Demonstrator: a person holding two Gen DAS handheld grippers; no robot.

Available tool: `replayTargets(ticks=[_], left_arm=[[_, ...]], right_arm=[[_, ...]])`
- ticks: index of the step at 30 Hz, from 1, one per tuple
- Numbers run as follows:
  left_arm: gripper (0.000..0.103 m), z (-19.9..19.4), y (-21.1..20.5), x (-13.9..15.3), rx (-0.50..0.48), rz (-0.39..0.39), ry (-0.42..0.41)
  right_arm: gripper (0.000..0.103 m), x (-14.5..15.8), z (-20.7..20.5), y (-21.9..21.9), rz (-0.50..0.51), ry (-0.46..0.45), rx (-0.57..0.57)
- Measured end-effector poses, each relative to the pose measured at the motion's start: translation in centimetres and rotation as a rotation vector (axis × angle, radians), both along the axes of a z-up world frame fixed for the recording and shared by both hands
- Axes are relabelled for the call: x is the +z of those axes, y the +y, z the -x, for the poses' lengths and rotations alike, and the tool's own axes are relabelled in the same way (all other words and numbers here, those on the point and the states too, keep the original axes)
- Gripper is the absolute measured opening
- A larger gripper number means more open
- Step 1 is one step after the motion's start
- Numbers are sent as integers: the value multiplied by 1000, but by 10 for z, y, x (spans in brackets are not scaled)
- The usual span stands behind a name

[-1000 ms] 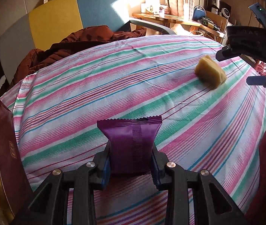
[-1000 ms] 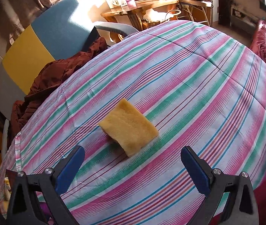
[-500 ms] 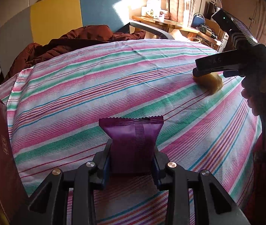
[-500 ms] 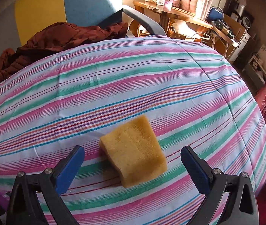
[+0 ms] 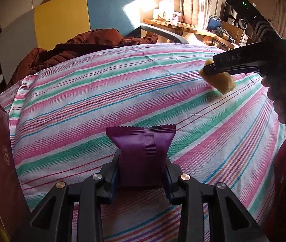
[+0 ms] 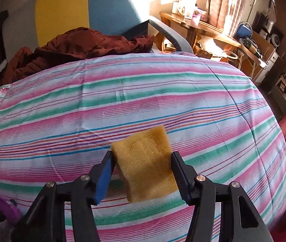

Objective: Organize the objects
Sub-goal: 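Carry the purple bag and yellow sponge toward the gold tray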

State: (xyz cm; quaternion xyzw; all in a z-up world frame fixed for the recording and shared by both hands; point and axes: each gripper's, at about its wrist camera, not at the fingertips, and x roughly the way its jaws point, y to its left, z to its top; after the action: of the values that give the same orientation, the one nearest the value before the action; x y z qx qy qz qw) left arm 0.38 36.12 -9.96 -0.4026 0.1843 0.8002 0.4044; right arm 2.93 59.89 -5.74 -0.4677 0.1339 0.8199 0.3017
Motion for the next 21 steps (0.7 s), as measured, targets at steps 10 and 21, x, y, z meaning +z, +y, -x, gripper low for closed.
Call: replayTargets(ticks=[10, 21], left_arm=[[37, -2, 0, 0, 7, 2, 9], [37, -2, 1, 0, 7, 5, 15]], right_arm=[[58, -12, 21, -38, 59, -23, 211], [58, -20, 23, -41, 50, -59, 219]])
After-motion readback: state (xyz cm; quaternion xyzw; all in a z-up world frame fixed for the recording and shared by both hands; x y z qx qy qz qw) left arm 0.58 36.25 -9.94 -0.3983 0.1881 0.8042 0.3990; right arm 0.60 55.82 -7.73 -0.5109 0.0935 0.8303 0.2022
